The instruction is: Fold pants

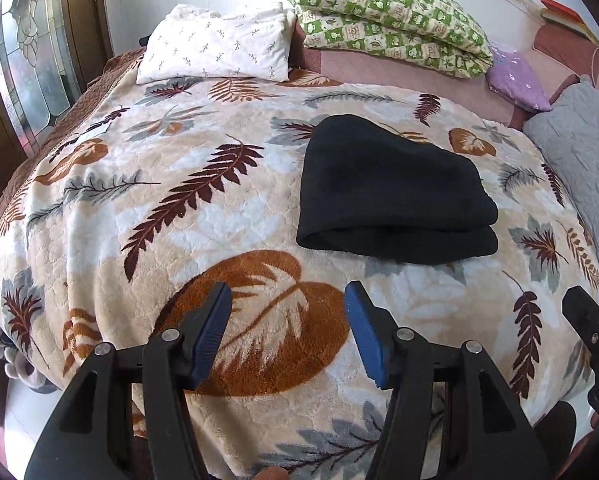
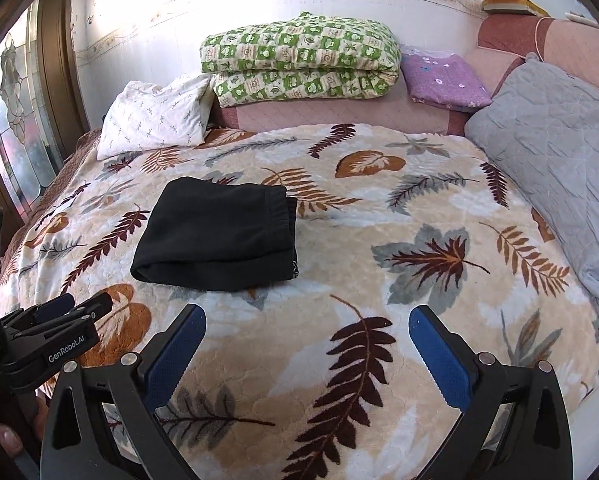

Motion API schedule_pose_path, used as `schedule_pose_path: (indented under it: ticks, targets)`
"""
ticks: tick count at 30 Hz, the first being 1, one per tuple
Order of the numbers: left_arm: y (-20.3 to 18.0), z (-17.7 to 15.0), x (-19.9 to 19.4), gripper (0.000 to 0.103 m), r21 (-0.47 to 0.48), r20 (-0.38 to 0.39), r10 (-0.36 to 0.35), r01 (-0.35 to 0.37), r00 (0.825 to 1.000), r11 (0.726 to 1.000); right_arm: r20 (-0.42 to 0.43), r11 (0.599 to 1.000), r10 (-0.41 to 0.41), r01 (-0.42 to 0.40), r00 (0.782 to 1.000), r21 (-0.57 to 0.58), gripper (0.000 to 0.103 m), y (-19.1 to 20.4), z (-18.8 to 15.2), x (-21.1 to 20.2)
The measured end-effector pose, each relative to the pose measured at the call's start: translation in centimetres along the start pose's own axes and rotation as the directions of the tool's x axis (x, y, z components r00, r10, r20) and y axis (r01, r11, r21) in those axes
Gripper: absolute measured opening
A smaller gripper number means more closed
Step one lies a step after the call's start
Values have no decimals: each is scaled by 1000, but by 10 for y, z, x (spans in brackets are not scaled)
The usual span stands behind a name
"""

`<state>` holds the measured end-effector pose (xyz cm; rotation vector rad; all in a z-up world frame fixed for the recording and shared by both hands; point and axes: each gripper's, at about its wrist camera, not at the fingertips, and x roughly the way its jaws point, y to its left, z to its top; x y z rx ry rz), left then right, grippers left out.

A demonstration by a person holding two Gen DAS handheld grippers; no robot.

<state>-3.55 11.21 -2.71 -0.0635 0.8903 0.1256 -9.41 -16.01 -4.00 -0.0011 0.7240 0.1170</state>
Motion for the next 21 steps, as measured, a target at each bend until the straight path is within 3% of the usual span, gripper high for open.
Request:
schedule_pose_path:
  ticks: [11,21]
  targets:
    - [-3,-1,0,58,23,-1,2,-2,1000,1000,-13,1000,-6,6,1000,1,102,-2,-2,4]
    - [-8,0,-6,58,58,53,8,-11,999,998,-33,1000,-4,4,999,11,102,-3,-6,10]
